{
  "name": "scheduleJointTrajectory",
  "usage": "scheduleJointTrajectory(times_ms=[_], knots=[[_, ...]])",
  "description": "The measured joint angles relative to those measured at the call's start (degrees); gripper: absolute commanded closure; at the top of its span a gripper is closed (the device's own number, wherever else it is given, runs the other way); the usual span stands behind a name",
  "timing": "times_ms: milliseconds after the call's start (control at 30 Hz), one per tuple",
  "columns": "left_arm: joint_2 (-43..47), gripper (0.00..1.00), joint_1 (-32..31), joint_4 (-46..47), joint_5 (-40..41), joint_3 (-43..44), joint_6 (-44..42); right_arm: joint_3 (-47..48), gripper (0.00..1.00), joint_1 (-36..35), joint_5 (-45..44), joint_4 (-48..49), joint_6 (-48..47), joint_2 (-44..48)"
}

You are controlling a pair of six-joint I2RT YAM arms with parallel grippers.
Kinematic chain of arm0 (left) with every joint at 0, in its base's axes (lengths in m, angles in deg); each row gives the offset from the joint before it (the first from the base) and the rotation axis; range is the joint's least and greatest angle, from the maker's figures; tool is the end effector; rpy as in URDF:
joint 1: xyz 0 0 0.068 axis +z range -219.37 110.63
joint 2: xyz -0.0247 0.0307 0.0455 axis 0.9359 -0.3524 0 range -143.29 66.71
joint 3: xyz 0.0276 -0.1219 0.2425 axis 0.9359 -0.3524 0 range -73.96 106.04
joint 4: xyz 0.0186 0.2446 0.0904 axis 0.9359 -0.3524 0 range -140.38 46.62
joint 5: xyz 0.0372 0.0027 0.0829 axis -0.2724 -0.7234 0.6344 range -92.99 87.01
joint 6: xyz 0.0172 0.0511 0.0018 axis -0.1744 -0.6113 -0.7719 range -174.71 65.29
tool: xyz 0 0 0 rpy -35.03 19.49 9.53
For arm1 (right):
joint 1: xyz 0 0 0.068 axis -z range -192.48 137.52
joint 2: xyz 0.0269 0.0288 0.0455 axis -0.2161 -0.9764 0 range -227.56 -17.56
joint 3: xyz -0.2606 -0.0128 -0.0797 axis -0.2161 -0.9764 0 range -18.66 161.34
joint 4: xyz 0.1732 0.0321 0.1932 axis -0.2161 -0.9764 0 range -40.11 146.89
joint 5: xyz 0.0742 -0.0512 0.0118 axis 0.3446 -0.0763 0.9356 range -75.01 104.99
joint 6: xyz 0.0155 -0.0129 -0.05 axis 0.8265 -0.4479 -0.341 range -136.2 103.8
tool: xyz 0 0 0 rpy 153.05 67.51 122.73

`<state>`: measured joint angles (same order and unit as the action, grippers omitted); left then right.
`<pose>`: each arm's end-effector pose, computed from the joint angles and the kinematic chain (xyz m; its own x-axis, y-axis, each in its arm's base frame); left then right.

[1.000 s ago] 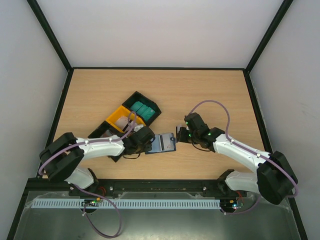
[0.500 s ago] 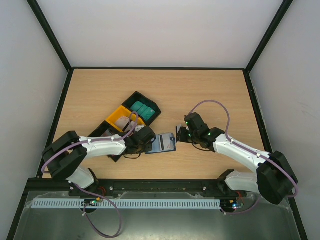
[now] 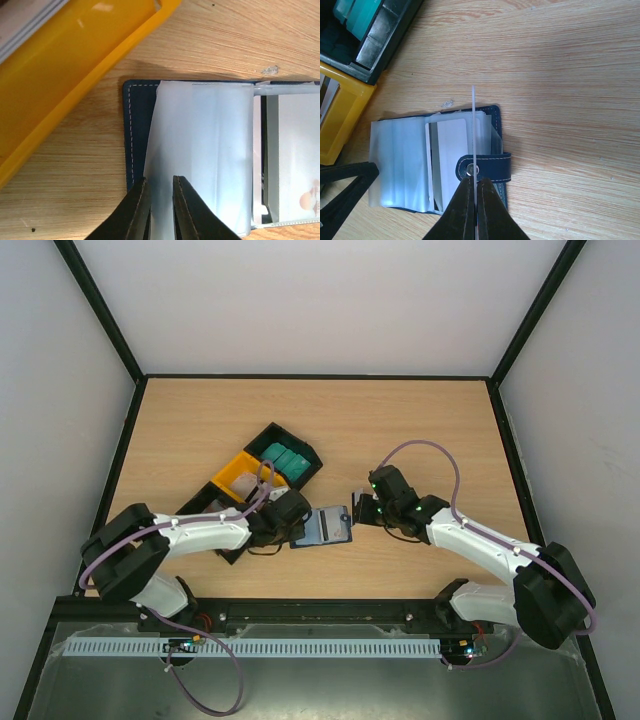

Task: Put the credit cards into the card holder
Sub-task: Turn over the card slot in the card holder.

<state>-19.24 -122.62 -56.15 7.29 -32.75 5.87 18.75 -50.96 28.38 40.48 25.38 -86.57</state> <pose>0.1704 -0.2174 0.1550 -0.8847 -0.2475 -0.3950 -0.0804 0.9157 -0.3938 0.1815 0.1547 0.2020 -0.9174 0.0955 -0.3862 -0.1574 0.8045 0.5728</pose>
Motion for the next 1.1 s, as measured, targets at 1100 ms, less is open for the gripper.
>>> scheduleJointTrajectory(times_ms=[1100], knots=[[-4.76,0.85,-0.31,11.52,-12.83,8.04,-3.61,-1.18,0.98,0.0,-8.59,-0.46,2.38,3.26]])
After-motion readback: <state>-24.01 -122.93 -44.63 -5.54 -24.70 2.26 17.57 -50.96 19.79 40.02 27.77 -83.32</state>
